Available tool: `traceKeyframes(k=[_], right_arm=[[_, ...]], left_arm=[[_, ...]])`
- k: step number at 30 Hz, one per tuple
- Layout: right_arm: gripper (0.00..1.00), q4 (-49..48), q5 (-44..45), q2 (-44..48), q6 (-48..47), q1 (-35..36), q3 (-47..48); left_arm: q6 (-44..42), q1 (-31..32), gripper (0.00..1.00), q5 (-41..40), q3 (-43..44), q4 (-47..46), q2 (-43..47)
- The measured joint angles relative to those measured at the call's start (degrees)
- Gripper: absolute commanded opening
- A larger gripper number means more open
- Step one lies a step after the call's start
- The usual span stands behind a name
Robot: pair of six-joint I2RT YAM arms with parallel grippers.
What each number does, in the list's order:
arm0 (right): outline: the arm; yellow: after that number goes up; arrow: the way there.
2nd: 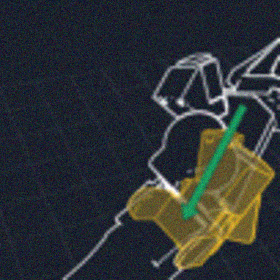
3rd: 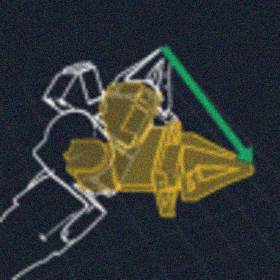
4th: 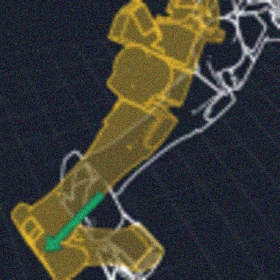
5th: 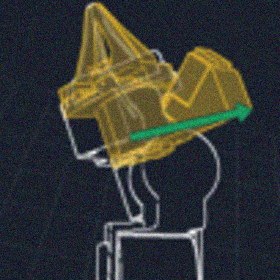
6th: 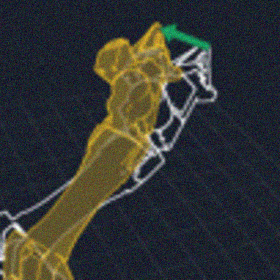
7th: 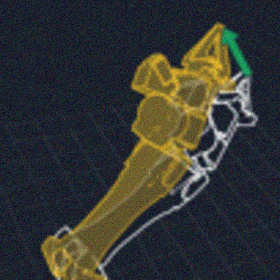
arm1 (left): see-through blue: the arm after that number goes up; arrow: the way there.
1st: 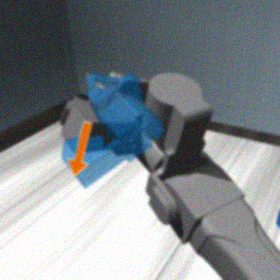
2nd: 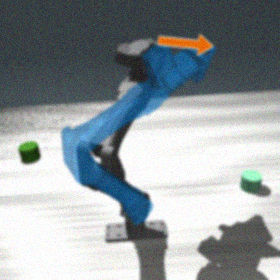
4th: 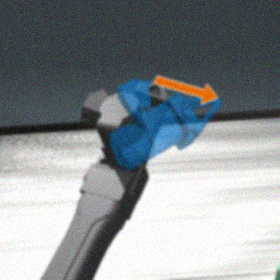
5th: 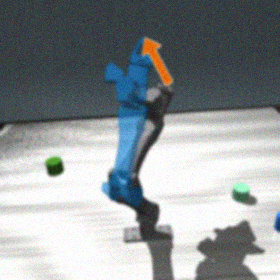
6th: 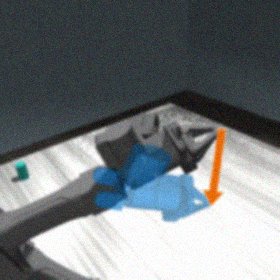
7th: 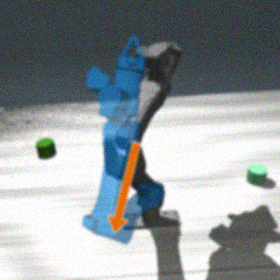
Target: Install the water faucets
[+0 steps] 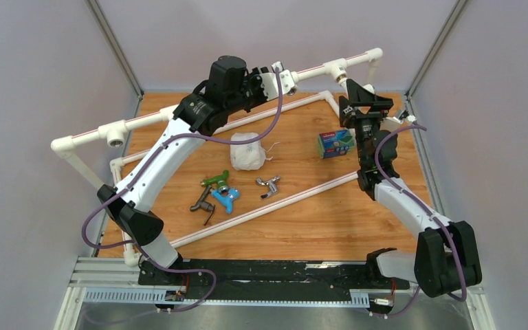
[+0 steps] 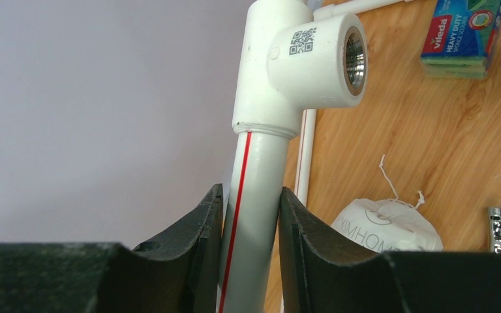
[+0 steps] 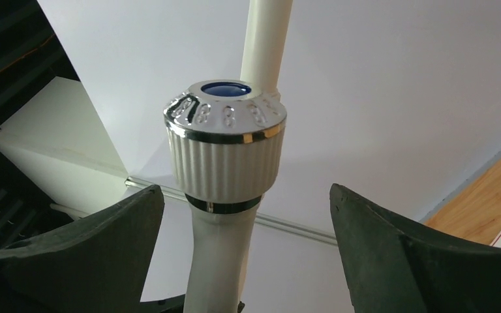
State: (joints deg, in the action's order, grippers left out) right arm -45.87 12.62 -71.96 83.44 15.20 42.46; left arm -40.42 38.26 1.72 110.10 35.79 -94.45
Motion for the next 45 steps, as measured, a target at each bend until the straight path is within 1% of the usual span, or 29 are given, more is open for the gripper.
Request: traceKeyframes(k=[5,9,15,18,19,21,23,25,26,27,31,35,37,39,42,45], right_arm=[[1.0,-0.1,0.4,2.8,-1.9,0.0,-1.1],[1.0,1.0,0.5,7.5,-4.2,0.0,-3.1],[1.0,10.0,1.5,18.6,-9.2,0.0,-5.6],[1.0,14.3,1.9,24.3,-14.5,0.0,-7.3],[1.0,16.1,1.9,26.6,-17.8,0.0,-7.9],[1.0,19.1,1.1,30.4,-26.8,0.0,-8.7],[1.0,21.1,-0.7,33.2,-39.2,-0.1,-8.7],[1.0,24.1,-4.0,35.6,-58.0,-0.3,-8.1],[1.0,25.1,-5.3,36.3,-64.8,-0.3,-7.6],[1.0,26.4,-7.1,36.9,-74.2,-0.3,-7.1],[1.0,29.7,-12.8,38.1,-110.6,-0.3,-6.8],[0.99,31.4,-16.3,36.5,-139.0,-0.3,-6.8],[0.98,31.9,-17.9,35.1,-150.1,-0.3,-6.8],[0.96,32.7,-19.3,33.4,-158.7,-0.3,-6.4],[0.93,33.7,-20.3,30.2,-168.9,-0.3,-5.0],[0.91,34.7,-20.7,27.4,-176.5,-0.3,-2.6]], left_arm=[[0.3,0.4,0.0,0.2,-0.1,0.5,0.3],[0.3,0.5,0.0,0.1,-0.1,0.6,0.4],[0.7,0.5,0.0,0.1,-0.2,0.4,0.4],[1.1,0.4,0.0,0.1,-0.4,0.1,0.5],[1.2,0.4,0.0,0.1,-0.6,-0.1,0.6],[1.5,0.4,0.0,0.0,-1.0,-0.5,0.8],[1.6,0.4,0.0,0.0,-1.7,-1.2,1.2],[1.6,0.4,0.0,0.0,-2.6,-2.0,1.6],[1.6,0.4,0.0,0.1,-3.0,-2.4,1.9],[1.6,0.4,0.0,0.2,-3.4,-2.6,2.2],[1.9,0.5,0.0,0.6,-4.4,-3.3,3.0],[2.1,0.5,0.0,0.7,-4.6,-3.5,3.1],[2.3,0.5,0.0,0.7,-4.6,-3.5,3.1],[2.4,0.5,0.0,0.8,-4.6,-3.6,3.1],[2.5,0.5,0.0,0.8,-4.6,-3.7,3.1],[2.6,0.5,0.0,0.8,-4.8,-3.8,3.2]])
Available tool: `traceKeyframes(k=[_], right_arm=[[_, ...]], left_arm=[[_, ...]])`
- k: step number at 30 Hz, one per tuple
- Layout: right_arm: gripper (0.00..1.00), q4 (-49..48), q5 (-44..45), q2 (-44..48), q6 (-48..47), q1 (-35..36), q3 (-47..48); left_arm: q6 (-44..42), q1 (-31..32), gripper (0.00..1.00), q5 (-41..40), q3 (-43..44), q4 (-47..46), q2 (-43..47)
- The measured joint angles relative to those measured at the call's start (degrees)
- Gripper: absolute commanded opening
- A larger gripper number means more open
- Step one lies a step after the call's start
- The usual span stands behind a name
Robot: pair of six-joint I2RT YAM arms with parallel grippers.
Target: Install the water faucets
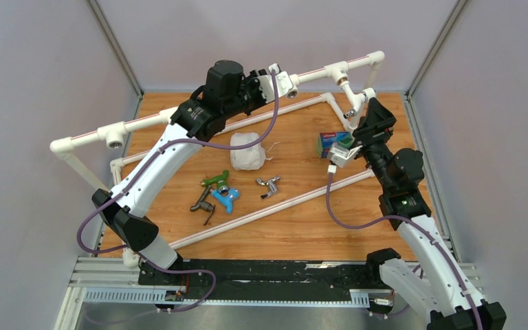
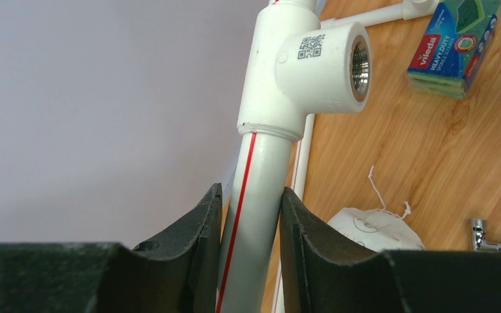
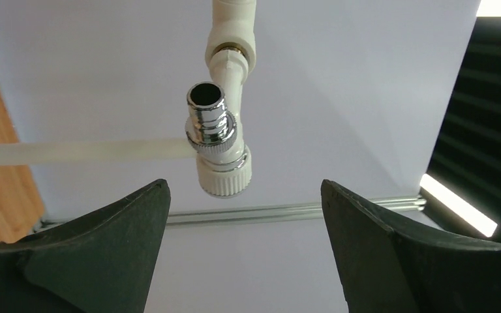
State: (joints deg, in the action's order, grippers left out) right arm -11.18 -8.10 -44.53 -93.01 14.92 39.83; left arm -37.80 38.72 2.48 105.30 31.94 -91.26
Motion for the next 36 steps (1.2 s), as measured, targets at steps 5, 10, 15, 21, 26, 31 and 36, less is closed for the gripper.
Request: traceKeyframes(k=[5,10,15,21,26,31,36], right_arm=[[0.9,0.0,-0.7,-2.8,-7.6,0.0,3.2],[0.88,0.0,-1.3,-5.3,-11.3,0.0,4.5],[0.84,0.0,-1.4,-8.3,-13.1,0.0,5.1],[0.69,-0.1,-1.4,-11.4,-13.7,0.0,6.7],[0.59,-0.5,-1.3,-13.7,-13.9,0.0,8.5],[0.48,-0.8,-1.3,-15.4,-14.0,0.0,9.2],[0.35,-1.2,-1.4,-16.7,-13.9,0.0,9.4]], left_arm=[[0.2,0.0,0.0,0.0,0.0,-0.1,0.0],[0.2,0.0,0.0,0.0,0.0,-0.1,0.0],[0.2,0.0,0.0,0.0,0.0,-0.1,0.0],[0.2,0.0,0.0,0.0,-0.4,-0.4,0.3],[0.2,0.0,0.0,0.0,-0.7,-0.5,0.4],[0.2,0.0,0.0,0.0,-0.8,-0.7,0.5],[0.2,0.0,0.0,0.0,-1.0,-0.9,0.6]])
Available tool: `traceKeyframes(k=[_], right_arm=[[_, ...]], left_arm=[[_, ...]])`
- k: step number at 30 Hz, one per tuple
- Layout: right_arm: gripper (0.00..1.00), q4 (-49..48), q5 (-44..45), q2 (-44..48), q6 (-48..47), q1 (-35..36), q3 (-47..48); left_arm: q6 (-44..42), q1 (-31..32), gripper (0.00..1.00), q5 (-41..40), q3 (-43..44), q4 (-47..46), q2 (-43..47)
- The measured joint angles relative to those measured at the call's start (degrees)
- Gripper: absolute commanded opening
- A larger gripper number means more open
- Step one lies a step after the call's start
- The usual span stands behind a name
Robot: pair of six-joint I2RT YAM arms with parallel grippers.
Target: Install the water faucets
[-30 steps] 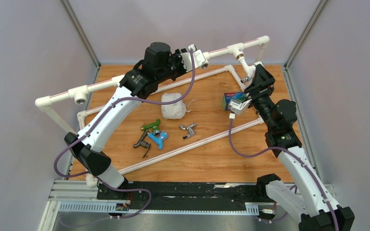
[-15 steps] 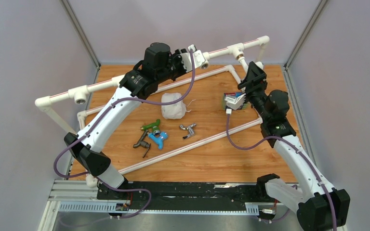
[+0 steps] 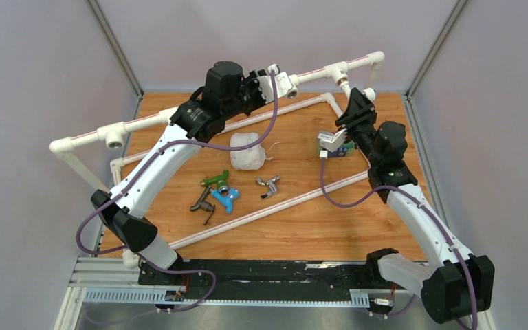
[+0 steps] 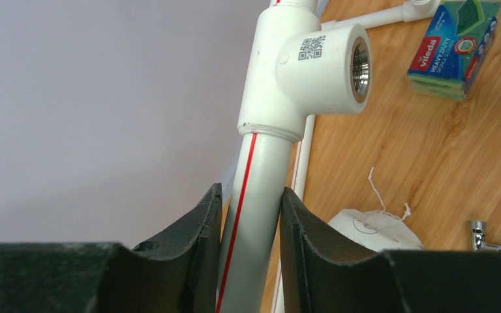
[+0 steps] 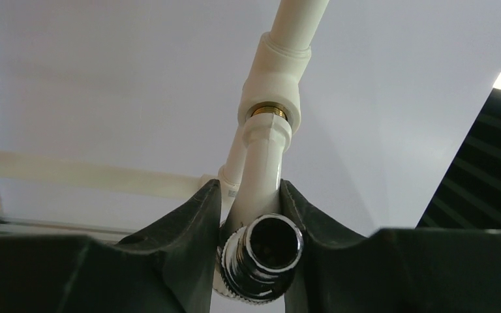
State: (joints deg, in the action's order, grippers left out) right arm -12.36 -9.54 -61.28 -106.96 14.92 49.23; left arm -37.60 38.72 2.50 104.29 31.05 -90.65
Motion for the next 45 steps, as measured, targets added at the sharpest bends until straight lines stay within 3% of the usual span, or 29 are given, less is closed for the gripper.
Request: traceKeyframes(k=[11,16,20,25,32,38,45], right_arm=[[0.01,-0.6,-0.5,-0.6,1.9,0.0,0.6],[0.0,-0.8,-1.4,-0.6,7.1,0.0,0.8],[0.0,-0.7,-2.6,-0.6,17.6,-0.1,1.6],[0.0,-3.4,-4.0,-0.6,39.2,-0.5,1.9],[0.0,-16.3,-3.4,-1.6,80.2,-0.9,-1.6],[0.0,-31.7,3.0,-3.0,117.5,-1.1,-7.5],[0.0,-34.3,14.2,-3.7,159.5,0.2,-10.0]], left_arm=[[0.0,0.0,0.0,0.0,-0.2,-0.3,0.0],[0.0,0.0,0.0,0.0,-0.4,-0.5,0.2],[0.1,0.0,0.0,0.0,-0.4,-0.5,0.2],[0.1,-0.1,0.0,0.0,-0.5,-0.6,0.3],[0.1,-0.6,0.0,-0.2,-1.6,-0.6,1.4],[0.1,-0.6,0.0,-0.2,-2.6,-0.7,2.3],[0.2,-0.6,0.0,0.0,-2.7,-0.8,2.3]])
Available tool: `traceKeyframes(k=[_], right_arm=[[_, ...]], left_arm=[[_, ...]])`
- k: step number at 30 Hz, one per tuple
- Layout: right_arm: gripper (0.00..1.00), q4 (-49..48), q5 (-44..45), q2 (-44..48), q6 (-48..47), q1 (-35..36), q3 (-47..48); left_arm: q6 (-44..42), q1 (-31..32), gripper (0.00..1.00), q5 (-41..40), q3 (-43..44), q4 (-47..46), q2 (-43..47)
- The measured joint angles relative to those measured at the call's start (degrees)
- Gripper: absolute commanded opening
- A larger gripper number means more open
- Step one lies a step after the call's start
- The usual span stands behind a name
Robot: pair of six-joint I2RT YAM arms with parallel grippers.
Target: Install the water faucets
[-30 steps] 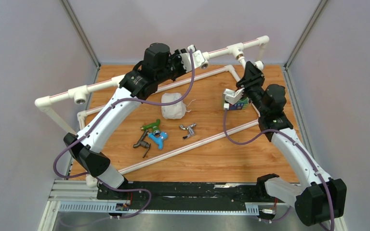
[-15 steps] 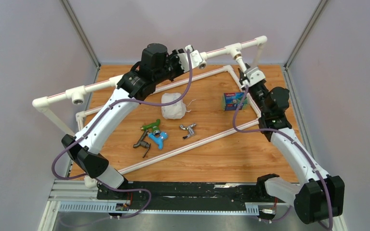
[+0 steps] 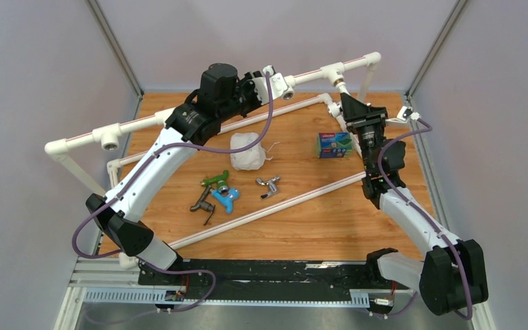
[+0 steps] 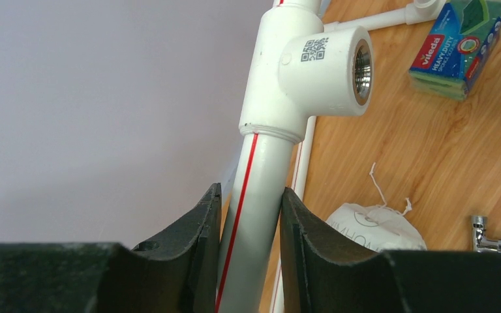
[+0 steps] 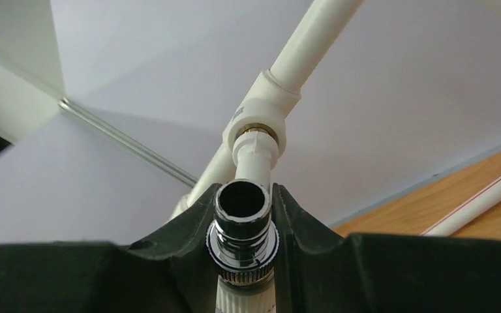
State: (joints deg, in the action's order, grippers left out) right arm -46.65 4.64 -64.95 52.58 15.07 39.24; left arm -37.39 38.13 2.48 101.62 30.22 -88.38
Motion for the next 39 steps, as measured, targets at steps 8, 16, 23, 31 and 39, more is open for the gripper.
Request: traceKeyframes(k=[8,16,23,31,39], right_arm=[[0.6,7.9,6.8,2.0,24.1,1.4,0.8],[1.0,10.6,11.3,10.9,19.0,1.4,-2.8],[1.0,13.5,10.3,24.4,-10.3,1.3,-6.1],[1.0,29.7,-6.8,26.9,-77.1,1.2,2.6],[0.98,38.3,-13.3,21.5,-128.2,1.2,3.0]], left_arm=[[0.5,0.1,0.0,-0.3,0.0,0.0,0.0],[2.3,0.3,0.0,-2.3,0.1,-0.3,0.0],[3.1,0.3,0.0,-2.6,0.1,-0.5,0.0],[3.7,0.3,0.0,-2.6,0.1,-0.7,0.0],[4.1,0.3,0.0,-2.4,0.1,-0.7,0.0]])
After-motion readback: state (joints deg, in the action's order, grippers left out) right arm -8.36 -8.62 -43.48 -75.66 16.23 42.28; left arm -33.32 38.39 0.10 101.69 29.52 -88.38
